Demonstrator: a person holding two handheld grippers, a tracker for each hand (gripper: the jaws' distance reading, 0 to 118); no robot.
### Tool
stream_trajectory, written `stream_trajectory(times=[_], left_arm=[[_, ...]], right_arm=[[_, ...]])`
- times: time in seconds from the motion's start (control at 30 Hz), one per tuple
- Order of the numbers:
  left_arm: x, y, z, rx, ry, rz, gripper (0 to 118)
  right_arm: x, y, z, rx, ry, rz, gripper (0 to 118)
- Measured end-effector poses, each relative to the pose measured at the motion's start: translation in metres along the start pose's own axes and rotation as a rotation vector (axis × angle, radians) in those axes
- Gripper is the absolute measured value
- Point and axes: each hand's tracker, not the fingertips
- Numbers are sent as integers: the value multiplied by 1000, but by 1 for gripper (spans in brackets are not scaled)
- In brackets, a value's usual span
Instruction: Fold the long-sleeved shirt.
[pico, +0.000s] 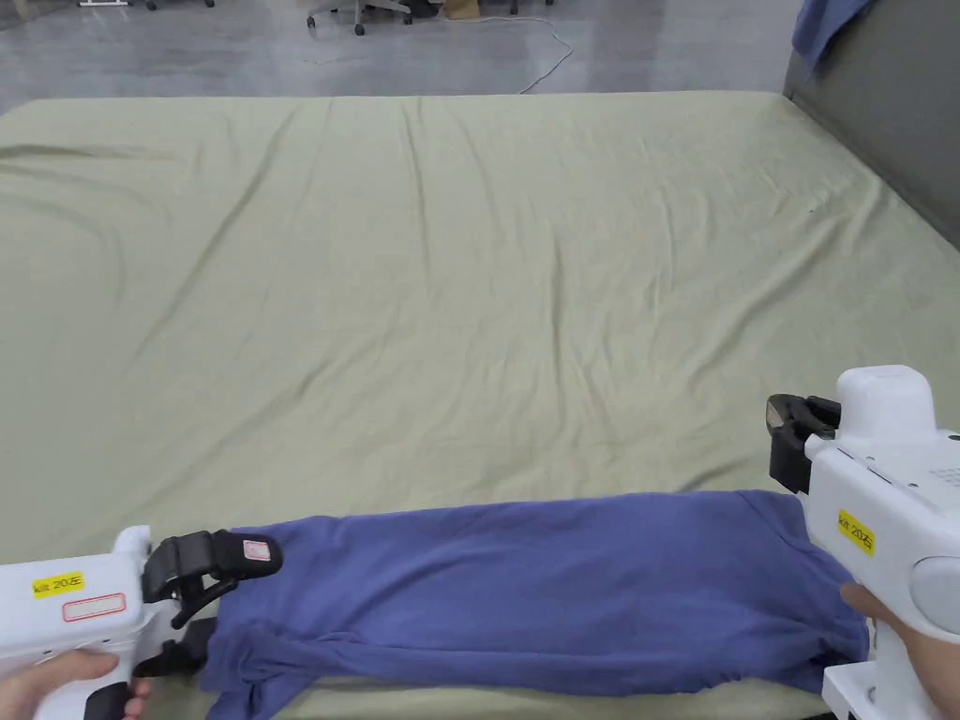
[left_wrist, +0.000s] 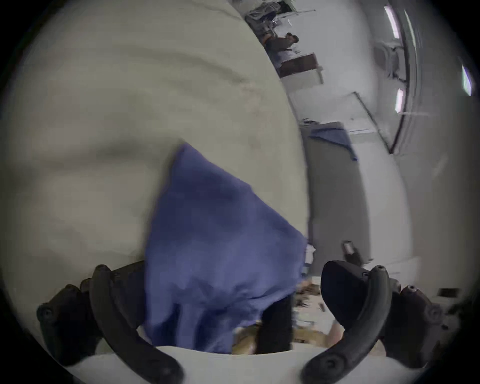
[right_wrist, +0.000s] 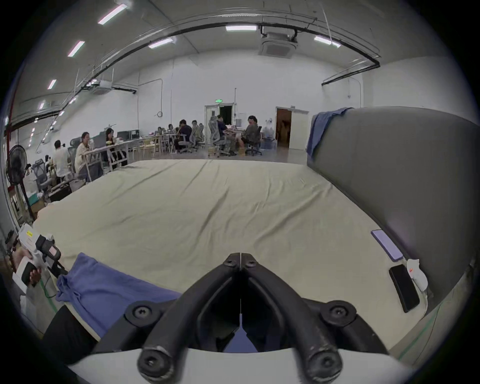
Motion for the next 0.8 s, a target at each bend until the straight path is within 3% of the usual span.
stream_trajectory(times=[0.13,0.3,0.37,0.4,0.43,0.47,0.53,0.6,0.73,0.8], left_arm=[[13,0,-34,-8,4,-101,118],[18,4,-54,-38,-29,-92,118],[29,-2,-57,-38,23,-172,114],[33,-1,-57,-46,50,-215,93],[40,-3,-54,-70,113,-272,18],[45,-4,-48,-64,166,-330,4],[46,1,-47,-32,263,-364,4],[49,3,-40,-66,259,-391,4],[50,14,-2,72,230,-331,4],[55,16,16,98,253,-368,4]], right_arm=[[3,-2,0,-14,-12,-3,0],[6,-4,-1,-23,-15,-16,0],[7,-3,-1,-23,-17,-22,0],[7,-3,0,-22,-18,-22,0],[7,-3,0,-20,-19,-21,0],[7,-2,0,-17,-21,-18,0],[8,-2,0,-14,-23,-14,0],[8,-2,0,-11,-26,-14,0],[8,-1,2,12,-57,14,0],[7,-1,3,30,-87,16,0]])
